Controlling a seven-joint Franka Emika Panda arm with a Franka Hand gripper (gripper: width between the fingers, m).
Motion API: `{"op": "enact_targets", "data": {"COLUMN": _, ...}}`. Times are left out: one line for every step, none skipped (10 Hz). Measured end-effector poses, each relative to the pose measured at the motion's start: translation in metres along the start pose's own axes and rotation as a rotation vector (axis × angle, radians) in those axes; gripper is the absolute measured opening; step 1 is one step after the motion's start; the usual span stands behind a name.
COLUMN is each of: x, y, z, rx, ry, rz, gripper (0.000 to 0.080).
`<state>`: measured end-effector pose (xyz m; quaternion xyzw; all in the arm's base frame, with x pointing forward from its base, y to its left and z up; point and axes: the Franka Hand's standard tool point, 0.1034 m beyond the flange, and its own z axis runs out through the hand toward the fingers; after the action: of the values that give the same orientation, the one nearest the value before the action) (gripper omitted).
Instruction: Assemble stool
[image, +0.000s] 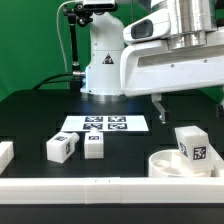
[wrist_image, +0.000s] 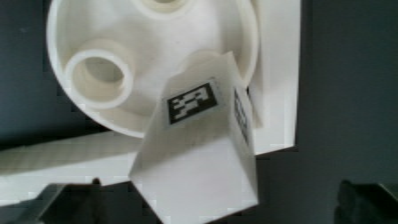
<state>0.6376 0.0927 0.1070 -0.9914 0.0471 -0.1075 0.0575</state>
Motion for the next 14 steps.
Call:
{"op": "enact_targets", "data": {"x": -0.001, "y": -0.004, "z": 0.000, "rx": -0.012, "ry": -0.002, "rz": -0.118, "gripper": 0.0649}}
{"op": "enact_targets", "data": {"x": -0.001, "y": -0.005, "z": 0.000, "rx": -0.018, "ry": -0.014, "rz": -0.222, "gripper": 0.0649}}
{"op": "enact_targets", "data": {"x": 0.001, "y": -0.007, "z": -0.002, "rx": -0.029, "ry": -0.025, "rz": -0.352, "gripper": 0.0649}}
{"op": "enact_targets", "data": {"x": 0.002, "y": -0.010, "z": -0.001, "rx": -0.038, "ry": -0.037, "rz": -0.452, "gripper": 0.0649}}
{"op": "enact_targets", "data": {"x": 0.002, "y": -0.010, "z": -0.001, "rx": -0.039, "ry": -0.041, "rz": -0.523, "gripper": 0.0649}}
{"op": "enact_targets", "data": {"x": 0.002, "y": -0.008, "z": -0.001, "rx": -0.039, "ry": -0.042, "rz": -0.589, "gripper": 0.0649}}
{"op": "enact_targets", "data": {"x": 0.002, "y": -0.007, "z": -0.001, "rx": -0.039, "ry": -0.044, "rz": -0.661, "gripper": 0.0649}}
{"op": "enact_targets", "data": {"x": 0.003, "y": -0.006, "z": -0.001, "rx": -0.038, "ry": -0.045, "rz": -0.709, "gripper": 0.0649}}
{"op": "enact_targets", "data": {"x": 0.003, "y": -0.005, "z": -0.001, "rx": -0.039, "ry": -0.047, "rz": -0.755, "gripper": 0.0649}}
{"op": "enact_targets", "data": {"x": 0.003, "y": -0.003, "z": 0.000, "rx": -0.044, "ry": -0.051, "rz": -0.853, "gripper": 0.0649}}
{"op": "enact_targets", "data": {"x": 0.004, "y": -0.001, "z": 0.003, "rx": -0.052, "ry": -0.059, "rz": -0.980, "gripper": 0.0649}}
{"op": "enact_targets", "data": {"x": 0.004, "y": -0.002, "z": 0.007, "rx": -0.062, "ry": -0.072, "rz": -1.104, "gripper": 0.0649}}
{"op": "enact_targets", "data": {"x": 0.006, "y": -0.003, "z": 0.010, "rx": -0.076, "ry": -0.083, "rz": -1.266, "gripper": 0.0649}}
{"op": "enact_targets", "data": {"x": 0.005, "y": -0.005, "z": 0.011, "rx": -0.082, "ry": -0.092, "rz": -1.323, "gripper": 0.0649}}
